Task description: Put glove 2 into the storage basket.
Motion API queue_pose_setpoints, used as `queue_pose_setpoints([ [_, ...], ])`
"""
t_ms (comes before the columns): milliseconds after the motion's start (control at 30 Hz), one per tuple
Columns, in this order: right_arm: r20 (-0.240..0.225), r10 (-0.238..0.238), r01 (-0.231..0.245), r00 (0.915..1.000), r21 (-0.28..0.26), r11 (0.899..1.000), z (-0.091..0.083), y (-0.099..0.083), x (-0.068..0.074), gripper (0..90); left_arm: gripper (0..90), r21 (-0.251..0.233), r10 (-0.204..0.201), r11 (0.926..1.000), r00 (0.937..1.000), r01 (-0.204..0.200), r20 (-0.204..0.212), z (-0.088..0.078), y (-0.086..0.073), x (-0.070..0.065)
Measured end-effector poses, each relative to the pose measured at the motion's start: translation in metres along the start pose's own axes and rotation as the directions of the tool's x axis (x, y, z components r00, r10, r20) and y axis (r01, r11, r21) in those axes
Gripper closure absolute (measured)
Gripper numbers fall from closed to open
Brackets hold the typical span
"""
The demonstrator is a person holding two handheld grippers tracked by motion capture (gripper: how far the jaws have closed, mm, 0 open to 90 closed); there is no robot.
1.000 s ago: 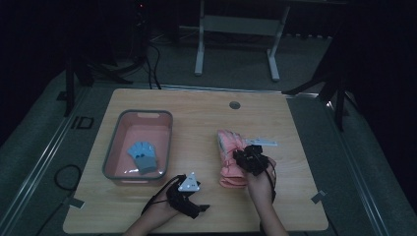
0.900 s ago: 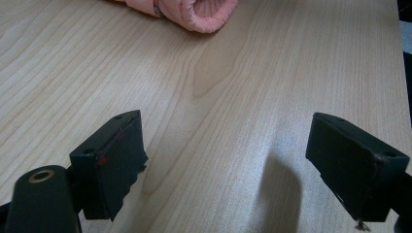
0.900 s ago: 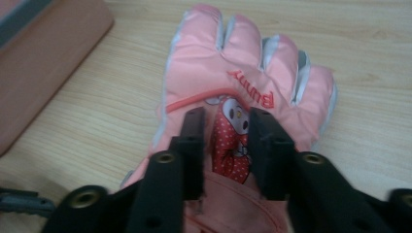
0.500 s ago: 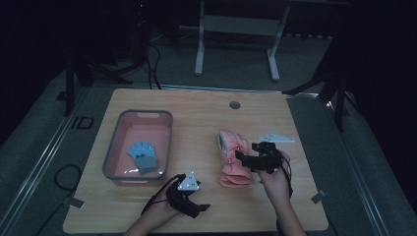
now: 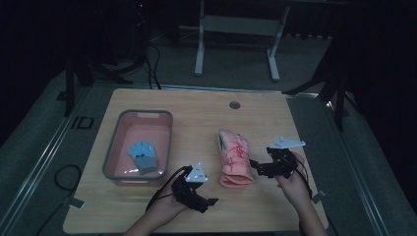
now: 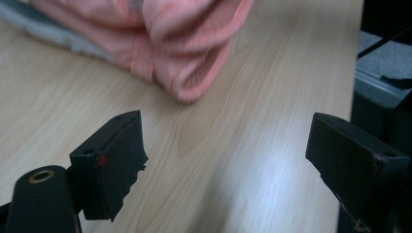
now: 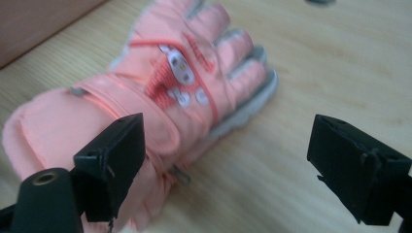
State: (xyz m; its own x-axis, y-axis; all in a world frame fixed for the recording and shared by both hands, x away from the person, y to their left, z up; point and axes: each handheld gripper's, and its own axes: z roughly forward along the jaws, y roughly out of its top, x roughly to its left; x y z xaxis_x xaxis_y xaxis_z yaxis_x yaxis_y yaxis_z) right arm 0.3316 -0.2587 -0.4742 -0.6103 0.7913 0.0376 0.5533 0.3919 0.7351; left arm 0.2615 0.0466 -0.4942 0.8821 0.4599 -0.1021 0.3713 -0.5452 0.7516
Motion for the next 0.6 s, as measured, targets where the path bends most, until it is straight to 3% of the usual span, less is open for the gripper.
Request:
queue_pose_setpoints([
  [133,-0.017,0.034,-0.034,0.9993,-0.019,0.999,-0.004,-0.001,-0.003,11.4,14.3,-0.038,-0.009,0.9992,0.9999,0.008,-0.011,-0.006,0.022,0.005],
  [200,-0.077,0.054,-0.057,0.9955,-0.037,0.998,-0.007,0.000,-0.005,11.4,14.4,-0.054,-0.018,0.9984,0.9995,0.016,-0.025,-0.006,0.035,0.009],
  [233,-0.078,0.050,-0.054,0.9957,-0.042,0.998,-0.007,0.001,-0.005,12.0,14.9,-0.059,-0.022,0.9981,0.9990,0.020,-0.039,-0.006,0.042,0.012],
  [300,-0.054,0.023,-0.026,0.9982,-0.054,0.998,-0.009,0.004,-0.005,22.9,14.9,-0.062,-0.030,0.9977,0.9977,0.026,-0.061,-0.002,0.057,0.018],
  [333,-0.054,0.023,-0.026,0.9982,-0.054,0.998,-0.009,0.004,-0.005,22.9,14.9,-0.062,-0.030,0.9977,0.9977,0.026,-0.061,-0.002,0.057,0.018],
  [367,-0.054,0.013,-0.015,0.9985,-0.046,0.999,-0.010,0.006,-0.006,31.7,14.9,-0.077,-0.045,0.9962,0.9969,0.040,-0.064,0.002,0.072,0.026],
  [400,-0.045,-0.005,0.003,0.9990,-0.047,0.999,-0.012,0.010,-0.007,48.5,18.3,-0.082,-0.054,0.9955,0.9959,0.048,-0.073,0.004,0.078,0.029],
  [433,-0.056,-0.009,0.006,0.9984,-0.045,0.999,-0.011,0.012,-0.008,56.5,22.5,-0.085,-0.060,0.9950,0.9949,0.053,-0.081,0.008,0.085,0.033],
  [500,-0.070,0.006,-0.010,0.9975,-0.043,0.999,-0.009,0.015,-0.010,61.5,31.2,-0.085,-0.066,0.9948,0.9916,0.057,-0.111,0.016,0.097,0.041],
  [533,-0.074,0.020,-0.022,0.9971,-0.029,0.999,-0.007,0.017,-0.010,64.8,40.4,-0.088,-0.080,0.9936,0.9903,0.071,-0.114,0.019,0.100,0.043],
  [600,-0.080,0.025,-0.027,0.9965,-0.034,0.999,-0.003,0.020,-0.010,64.6,45.4,-0.071,-0.105,0.9927,0.9872,0.097,-0.120,0.028,0.106,0.049],
])
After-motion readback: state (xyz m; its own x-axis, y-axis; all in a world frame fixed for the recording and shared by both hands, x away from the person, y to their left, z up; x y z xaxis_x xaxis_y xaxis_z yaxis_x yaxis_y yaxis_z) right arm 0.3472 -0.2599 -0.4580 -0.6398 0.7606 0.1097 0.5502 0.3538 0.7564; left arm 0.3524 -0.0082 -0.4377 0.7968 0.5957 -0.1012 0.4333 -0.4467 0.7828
